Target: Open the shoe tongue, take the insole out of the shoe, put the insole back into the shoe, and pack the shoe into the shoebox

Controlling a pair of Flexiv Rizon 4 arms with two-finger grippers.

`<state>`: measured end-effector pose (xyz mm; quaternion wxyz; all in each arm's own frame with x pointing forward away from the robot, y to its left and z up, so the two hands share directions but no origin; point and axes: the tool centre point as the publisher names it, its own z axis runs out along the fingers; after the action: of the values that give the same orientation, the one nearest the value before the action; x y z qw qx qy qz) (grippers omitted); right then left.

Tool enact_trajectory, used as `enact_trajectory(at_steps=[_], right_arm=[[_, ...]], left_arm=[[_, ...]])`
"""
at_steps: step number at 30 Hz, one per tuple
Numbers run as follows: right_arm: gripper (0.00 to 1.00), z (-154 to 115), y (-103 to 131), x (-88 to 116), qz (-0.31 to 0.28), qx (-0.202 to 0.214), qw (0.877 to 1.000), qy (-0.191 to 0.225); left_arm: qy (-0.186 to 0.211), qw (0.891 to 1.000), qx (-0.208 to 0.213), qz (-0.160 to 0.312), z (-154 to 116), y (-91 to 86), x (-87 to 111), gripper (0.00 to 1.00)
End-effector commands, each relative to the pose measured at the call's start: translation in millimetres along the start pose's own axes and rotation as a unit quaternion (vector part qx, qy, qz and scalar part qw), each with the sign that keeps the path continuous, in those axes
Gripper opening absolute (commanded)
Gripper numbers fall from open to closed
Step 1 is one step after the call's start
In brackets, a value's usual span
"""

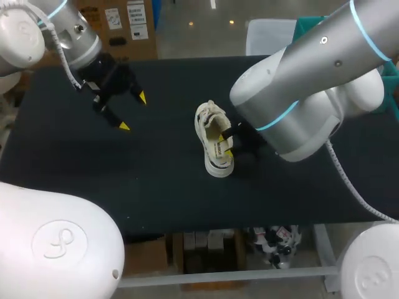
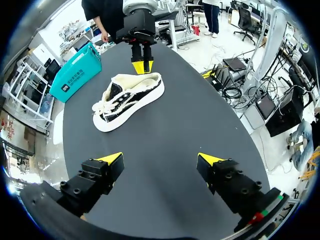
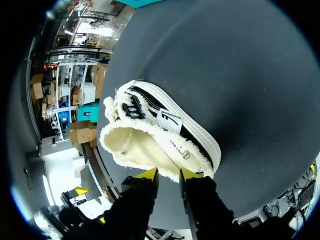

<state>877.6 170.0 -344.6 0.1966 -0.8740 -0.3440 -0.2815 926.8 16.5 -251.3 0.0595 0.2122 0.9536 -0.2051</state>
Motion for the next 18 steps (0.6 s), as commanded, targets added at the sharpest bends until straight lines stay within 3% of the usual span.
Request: enact_trajectory(at_steps=[1,18], right_arm=[[0.0,6.2,-2.2,0.9,-0.007,-0.011,1.0,-0.022],[0.0,49.8,7.3,-17.2,-0.006,-0.012,0.999,-0.053]], left_arm=[[-0.004,1.0,0.006,-0.009,-0.3,9.1,6.3,1.0],[-0.002,0.999,0.003,-0.034,1.0,20.6,16.9,1.0]])
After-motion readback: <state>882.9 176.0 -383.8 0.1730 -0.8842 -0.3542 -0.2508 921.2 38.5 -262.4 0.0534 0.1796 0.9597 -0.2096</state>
